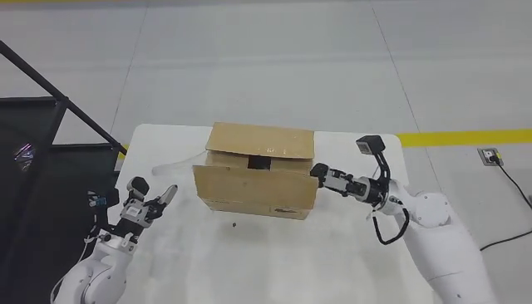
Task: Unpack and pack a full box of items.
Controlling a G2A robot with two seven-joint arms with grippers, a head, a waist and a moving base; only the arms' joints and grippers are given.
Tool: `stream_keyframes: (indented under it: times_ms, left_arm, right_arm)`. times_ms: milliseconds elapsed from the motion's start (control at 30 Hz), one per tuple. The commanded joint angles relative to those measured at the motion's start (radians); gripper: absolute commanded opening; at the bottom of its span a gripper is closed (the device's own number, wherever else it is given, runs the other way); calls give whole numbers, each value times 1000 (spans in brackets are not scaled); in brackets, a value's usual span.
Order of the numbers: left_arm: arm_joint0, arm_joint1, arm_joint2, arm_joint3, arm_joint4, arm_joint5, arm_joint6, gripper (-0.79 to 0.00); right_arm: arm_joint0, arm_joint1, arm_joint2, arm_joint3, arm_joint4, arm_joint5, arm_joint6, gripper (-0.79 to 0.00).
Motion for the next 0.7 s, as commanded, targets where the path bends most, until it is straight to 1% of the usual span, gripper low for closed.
stream_keyframes:
  times_ms: [0,67,133,300,500,667]
  left_arm:
    - [5,0,-1,-8,-1,-1,2,0]
    - [12,1,-3,-20,3,-5,3,0]
    - [21,1,-4,-35,5,-16,4,0]
    - [41,4,-2,-66,20,-46,-18,0]
    - [63,8,8,-83,56,-96,-46,0]
    - [69,12,25,-72,122,-133,-70,0]
  right_arm:
    - [-24,12,6,-62,3,22,17,0]
    - [-58,28,11,-130,-8,33,28,0]
    - [-92,46,11,-193,-55,38,33,0]
    - [-150,90,-21,-280,-192,19,14,0]
    - [-165,134,-100,-303,-345,-21,-26,0]
    - [-149,157,-153,-287,-412,-36,-41,0]
